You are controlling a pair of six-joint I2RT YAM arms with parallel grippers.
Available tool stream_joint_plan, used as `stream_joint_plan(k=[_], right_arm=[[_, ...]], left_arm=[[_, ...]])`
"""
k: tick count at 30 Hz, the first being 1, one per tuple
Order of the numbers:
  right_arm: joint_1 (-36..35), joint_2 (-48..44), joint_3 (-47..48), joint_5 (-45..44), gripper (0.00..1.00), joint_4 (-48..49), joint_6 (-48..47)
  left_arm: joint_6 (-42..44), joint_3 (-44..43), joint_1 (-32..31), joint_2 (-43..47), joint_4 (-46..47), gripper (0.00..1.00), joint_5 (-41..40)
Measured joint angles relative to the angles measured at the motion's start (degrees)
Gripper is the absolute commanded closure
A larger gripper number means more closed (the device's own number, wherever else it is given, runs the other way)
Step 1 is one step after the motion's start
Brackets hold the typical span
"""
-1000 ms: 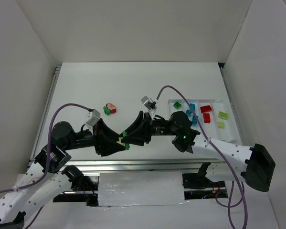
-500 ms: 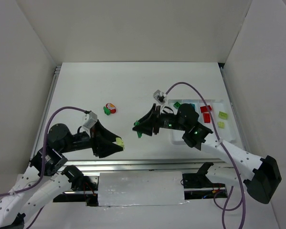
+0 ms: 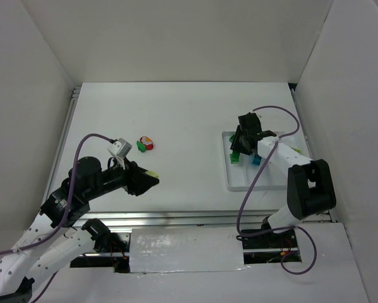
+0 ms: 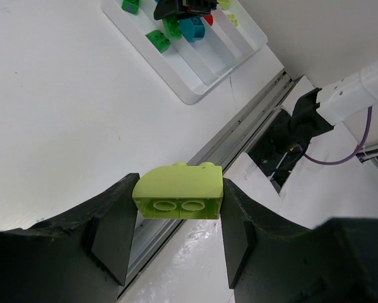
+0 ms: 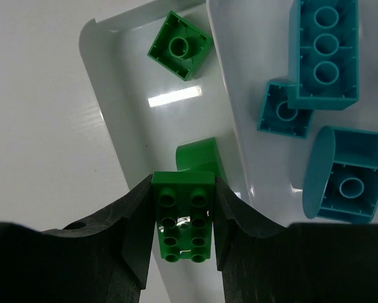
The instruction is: Sort the legos into containers by color
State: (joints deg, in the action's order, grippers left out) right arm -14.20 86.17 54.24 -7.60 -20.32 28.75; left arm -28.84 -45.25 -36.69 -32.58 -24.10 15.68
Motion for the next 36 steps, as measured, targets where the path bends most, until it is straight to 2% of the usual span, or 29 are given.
stream_joint_plan(k=[6,9,11,16,18,22,25,28,31,36], right_arm=[[0.0,2.5,3.5,-1.0,0.81,-1.4,-0.3],[0.0,3.2,4.5,-1.0,0.57,-1.3,-0.3],[0.0,3.7,4.7,-1.0,0.51,-1.3,-0.4],[0.0,4.7,4.7,-0.5,0.29,-1.4,-0.7],[0.0,4.8,4.7,-0.5,0.25,-1.4,-0.8],[-0.4,4.3,5.0,-0.4,0.25,-1.8,-0.9],[-2.3,-0.1,4.0,2.6,0.25,-1.4,-1.4],[-6.6,-11.0,-0.6,13.2,0.25,2.5,-2.5],[-13.9,-24.0,-5.8,27.3,0.21,9.9,-3.2],[-28.0,-34.4,-14.1,42.0,0.19,28.2,0.3]], left_arm=[[0.0,0.0,0.0,-0.1,-0.6,1.00,-0.6],[0.1,0.0,0.0,-0.4,-0.7,1.00,-0.5],[0.1,0.0,0.0,-0.7,-0.8,1.00,-0.5],[0.1,0.0,0.0,-0.7,-0.8,1.00,-0.4],[0.1,0.0,0.0,-0.7,-0.8,1.00,-0.4],[0.1,0.0,0.0,-0.8,-0.8,1.00,-0.4],[-0.6,0.1,0.0,-0.7,-0.1,1.00,-0.1],[-3.0,0.7,0.0,-0.6,2.7,1.00,1.4],[-6.0,1.2,0.0,-0.7,6.9,1.00,4.3],[-12.3,1.5,0.0,-1.2,16.5,1.00,10.1]])
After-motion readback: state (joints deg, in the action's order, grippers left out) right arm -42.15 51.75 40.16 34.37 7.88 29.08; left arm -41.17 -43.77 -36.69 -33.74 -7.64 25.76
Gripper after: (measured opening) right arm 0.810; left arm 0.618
